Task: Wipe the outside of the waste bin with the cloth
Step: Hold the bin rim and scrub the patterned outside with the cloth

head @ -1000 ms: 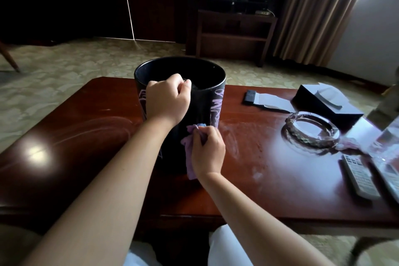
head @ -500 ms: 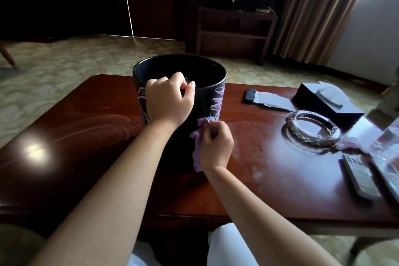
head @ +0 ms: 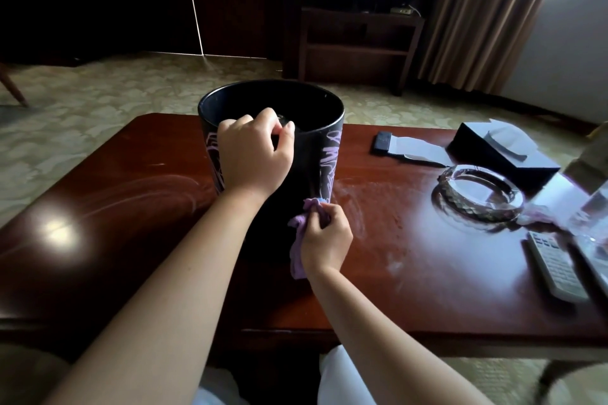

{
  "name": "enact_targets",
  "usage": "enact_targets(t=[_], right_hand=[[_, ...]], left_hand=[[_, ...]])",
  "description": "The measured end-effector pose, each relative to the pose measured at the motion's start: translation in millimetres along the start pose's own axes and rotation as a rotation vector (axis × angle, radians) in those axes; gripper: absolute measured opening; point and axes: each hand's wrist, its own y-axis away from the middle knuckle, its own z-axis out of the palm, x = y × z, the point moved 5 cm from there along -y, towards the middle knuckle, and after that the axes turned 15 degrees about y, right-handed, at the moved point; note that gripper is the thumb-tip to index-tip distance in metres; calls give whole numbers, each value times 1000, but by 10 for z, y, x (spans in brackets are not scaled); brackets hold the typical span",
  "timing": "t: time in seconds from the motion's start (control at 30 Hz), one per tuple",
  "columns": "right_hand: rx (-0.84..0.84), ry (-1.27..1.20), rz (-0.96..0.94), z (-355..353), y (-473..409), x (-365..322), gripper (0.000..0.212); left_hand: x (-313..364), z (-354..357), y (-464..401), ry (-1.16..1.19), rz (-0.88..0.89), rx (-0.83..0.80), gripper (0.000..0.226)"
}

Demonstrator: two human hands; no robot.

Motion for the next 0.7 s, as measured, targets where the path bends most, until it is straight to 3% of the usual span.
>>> enact_targets(t=[0.2,0.3,0.43,0.53,0.7], right_hand=[[-259,193,257,157,148,407,16],[-271,193,284,133,172,348,18],[-218,-2,179,131,287,228,11],[-225,176,41,234,368,259,22],[-289,397,11,260,395,225,37]], left_hand=[[12,8,4,-14,13,-6,28],[7,-5,0,-25,11,-8,27],[33,2,26,-84,72,8,27],[75,96,54,-136,159,-22,31],[206,295,78,-156,165,-20,31]])
